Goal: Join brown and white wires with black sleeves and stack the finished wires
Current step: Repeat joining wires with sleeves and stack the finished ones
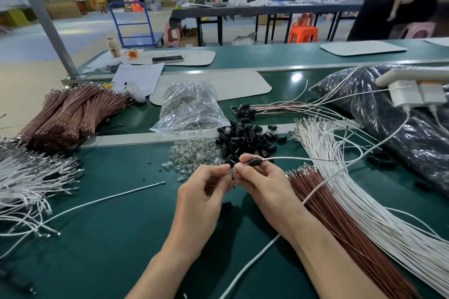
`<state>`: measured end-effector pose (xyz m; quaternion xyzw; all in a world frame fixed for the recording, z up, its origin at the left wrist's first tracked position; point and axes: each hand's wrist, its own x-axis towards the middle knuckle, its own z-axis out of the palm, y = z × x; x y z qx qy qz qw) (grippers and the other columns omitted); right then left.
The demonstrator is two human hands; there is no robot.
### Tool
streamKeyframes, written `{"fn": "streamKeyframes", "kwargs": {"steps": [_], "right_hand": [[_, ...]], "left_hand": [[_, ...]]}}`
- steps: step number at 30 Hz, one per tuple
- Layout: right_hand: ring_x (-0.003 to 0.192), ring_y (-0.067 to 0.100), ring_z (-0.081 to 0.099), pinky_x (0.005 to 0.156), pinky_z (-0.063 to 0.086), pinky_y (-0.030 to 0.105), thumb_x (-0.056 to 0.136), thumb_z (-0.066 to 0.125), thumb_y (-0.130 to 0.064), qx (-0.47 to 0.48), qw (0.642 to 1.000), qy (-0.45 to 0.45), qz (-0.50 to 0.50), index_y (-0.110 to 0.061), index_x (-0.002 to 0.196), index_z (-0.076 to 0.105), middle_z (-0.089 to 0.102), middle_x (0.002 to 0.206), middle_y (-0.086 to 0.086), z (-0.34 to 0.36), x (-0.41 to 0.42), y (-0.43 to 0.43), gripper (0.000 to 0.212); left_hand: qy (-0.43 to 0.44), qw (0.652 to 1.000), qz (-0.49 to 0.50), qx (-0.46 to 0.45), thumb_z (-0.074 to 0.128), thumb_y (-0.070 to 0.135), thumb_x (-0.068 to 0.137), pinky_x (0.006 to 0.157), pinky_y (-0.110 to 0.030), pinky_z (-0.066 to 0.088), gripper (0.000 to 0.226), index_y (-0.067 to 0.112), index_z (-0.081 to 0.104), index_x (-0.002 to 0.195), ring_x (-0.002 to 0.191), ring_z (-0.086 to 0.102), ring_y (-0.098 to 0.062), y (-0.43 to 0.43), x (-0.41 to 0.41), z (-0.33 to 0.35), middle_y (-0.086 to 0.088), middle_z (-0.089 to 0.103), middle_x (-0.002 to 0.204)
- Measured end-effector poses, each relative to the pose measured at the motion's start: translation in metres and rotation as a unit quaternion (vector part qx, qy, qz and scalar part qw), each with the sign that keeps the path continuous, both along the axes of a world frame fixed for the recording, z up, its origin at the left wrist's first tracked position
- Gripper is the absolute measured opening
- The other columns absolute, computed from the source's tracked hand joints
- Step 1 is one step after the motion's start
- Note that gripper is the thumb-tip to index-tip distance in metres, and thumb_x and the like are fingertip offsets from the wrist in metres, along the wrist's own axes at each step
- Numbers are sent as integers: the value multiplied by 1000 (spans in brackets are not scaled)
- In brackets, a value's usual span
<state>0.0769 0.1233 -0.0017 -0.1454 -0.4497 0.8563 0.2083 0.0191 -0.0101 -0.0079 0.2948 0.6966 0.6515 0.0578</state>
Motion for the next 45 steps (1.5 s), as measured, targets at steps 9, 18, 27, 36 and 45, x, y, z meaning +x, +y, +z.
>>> {"fn": "streamKeyframes", "kwargs": {"steps": [9, 18, 27, 36, 45], "right_hand": [[75, 15, 69, 74, 57, 21, 71, 76, -14, 11, 1000, -2, 20, -22, 79, 80, 71, 80, 5, 0, 1, 0, 12], [77, 16, 70, 74, 57, 22, 72, 76, -13, 8, 1000, -3, 27, -21, 80, 80, 73, 81, 7, 0, 1, -1, 12], [77, 13, 70, 73, 56, 21, 72, 77, -17, 34, 999, -10, 29, -26, 80, 80, 74, 82, 4, 2, -1, -4, 13], [79, 13, 71, 70, 57, 22, 84, 74, -12, 34, 997, -8, 65, -25, 86, 80, 74, 87, 6, 6, 3, -1, 14], [72, 12, 69, 68, 57, 21, 64, 85, -26, 33, 997, -11, 63, -27, 84, 80, 74, 83, 7, 4, 3, -1, 20]], "left_hand": [[17, 1000, 2, 1, 69, 4, 94, 78, -12, 54, 30, 32, 70, 104, 88, 74, -5, 0, 0, -2, 12, 77, 93], [42, 999, 11, 6, 70, 6, 94, 78, -14, 55, 33, 38, 70, 102, 88, 74, -4, 2, -2, -6, 14, 76, 93], [171, 982, 35, -68, 73, 21, 92, 81, -14, 53, 28, 38, 63, 112, 95, 68, 0, -2, -8, -7, 19, 68, 100], [240, 966, 46, -89, 69, 23, 94, 79, -19, 52, 23, 41, 60, 104, 90, 66, 0, -4, -8, -4, 19, 64, 96], [209, 974, 31, -85, 70, 25, 93, 80, -14, 50, 16, 32, 67, 107, 94, 67, 3, -10, -13, -4, 20, 68, 97]]}}
